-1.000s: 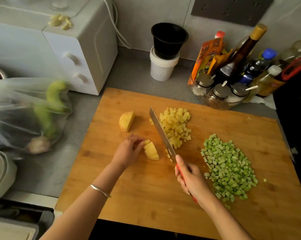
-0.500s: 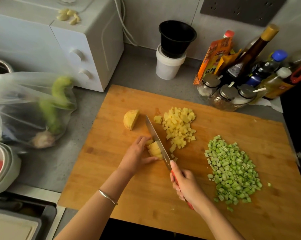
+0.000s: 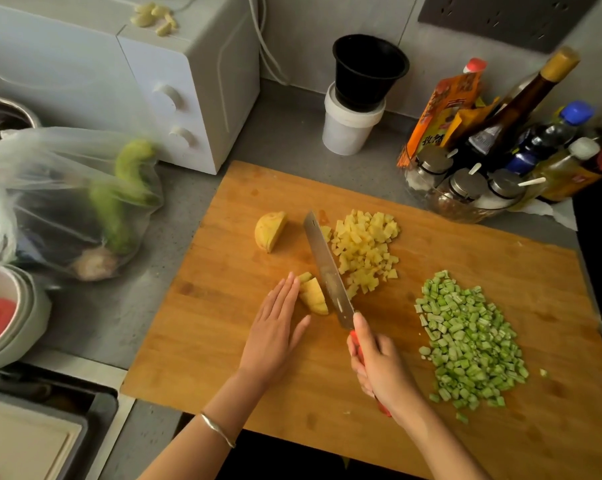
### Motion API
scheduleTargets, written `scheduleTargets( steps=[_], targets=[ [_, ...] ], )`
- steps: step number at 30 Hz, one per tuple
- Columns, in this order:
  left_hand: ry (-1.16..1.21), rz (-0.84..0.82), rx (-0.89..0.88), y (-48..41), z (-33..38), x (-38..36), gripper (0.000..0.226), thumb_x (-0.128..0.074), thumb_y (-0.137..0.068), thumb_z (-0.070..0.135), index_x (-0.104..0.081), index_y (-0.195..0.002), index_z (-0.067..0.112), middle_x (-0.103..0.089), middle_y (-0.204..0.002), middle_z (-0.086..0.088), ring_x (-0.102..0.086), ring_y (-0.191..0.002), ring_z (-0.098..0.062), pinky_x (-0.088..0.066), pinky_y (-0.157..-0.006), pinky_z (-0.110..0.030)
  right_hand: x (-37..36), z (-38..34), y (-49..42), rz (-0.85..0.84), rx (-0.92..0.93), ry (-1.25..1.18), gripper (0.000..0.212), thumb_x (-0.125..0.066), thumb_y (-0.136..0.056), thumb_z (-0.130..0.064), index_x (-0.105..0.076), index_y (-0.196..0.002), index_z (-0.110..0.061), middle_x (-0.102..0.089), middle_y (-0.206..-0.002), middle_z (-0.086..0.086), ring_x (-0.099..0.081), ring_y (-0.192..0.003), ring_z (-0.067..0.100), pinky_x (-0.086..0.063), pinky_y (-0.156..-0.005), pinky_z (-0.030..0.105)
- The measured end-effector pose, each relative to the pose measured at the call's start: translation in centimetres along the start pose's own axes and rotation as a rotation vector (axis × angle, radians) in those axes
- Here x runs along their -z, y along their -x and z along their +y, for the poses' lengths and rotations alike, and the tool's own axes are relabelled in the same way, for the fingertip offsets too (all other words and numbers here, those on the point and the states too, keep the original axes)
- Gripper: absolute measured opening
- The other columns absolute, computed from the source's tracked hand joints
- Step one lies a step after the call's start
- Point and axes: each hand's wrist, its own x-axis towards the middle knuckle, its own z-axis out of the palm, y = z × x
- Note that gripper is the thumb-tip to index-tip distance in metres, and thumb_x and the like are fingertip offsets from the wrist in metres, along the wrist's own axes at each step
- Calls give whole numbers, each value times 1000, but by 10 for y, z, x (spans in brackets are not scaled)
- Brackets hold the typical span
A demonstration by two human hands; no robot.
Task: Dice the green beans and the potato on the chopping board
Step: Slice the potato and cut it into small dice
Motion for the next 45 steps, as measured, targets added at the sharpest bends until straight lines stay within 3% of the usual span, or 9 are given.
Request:
scheduleTargets(
  steps=[5, 30, 37, 45],
  targets=[
    [-59, -60, -86, 14, 3, -2, 63, -20, -100, 56, -23, -150, 19, -24, -155, 2, -15, -144, -11, -3, -118, -26, -2, -7, 5, -19, 24, 20, 56, -37, -85, -61, -43, -72, -7, -28, -51, 0, -23, -36, 10, -17, -38, 22],
    [-115, -67, -107, 14, 3, -3, 62, -27, -99, 51, -24, -150, 16, -24, -155, 1, -11, -144, -9, -5, -118, -28, -8, -10, -1, -11, -16, 195, 56, -29, -96, -58, -37, -65, -12, -28, -46, -4, -24, -37, 9, -21, -40, 21],
    [-103, -76, -114, 14, 3, -2, 62, -29, -98, 50, -27, -149, 14, -27, -154, -1, -14, -144, -11, -9, -118, -31, -17, -5, -5, 8, 3, 260, 60, -24, -83, -69, -36, -59, -15, -28, -41, -7, -25, -35, 8, -20, -46, 28],
    [-53, -60, -132, 15, 2, -1, 64, -24, -99, 52, -21, -150, 14, -22, -156, -1, -8, -146, -11, -7, -119, -32, -18, 1, -11, 29, -11, 277, 58, -26, -94, -62, -37, -58, -18, -30, -41, -8, -27, -34, 6, -23, -44, 23]
  ],
)
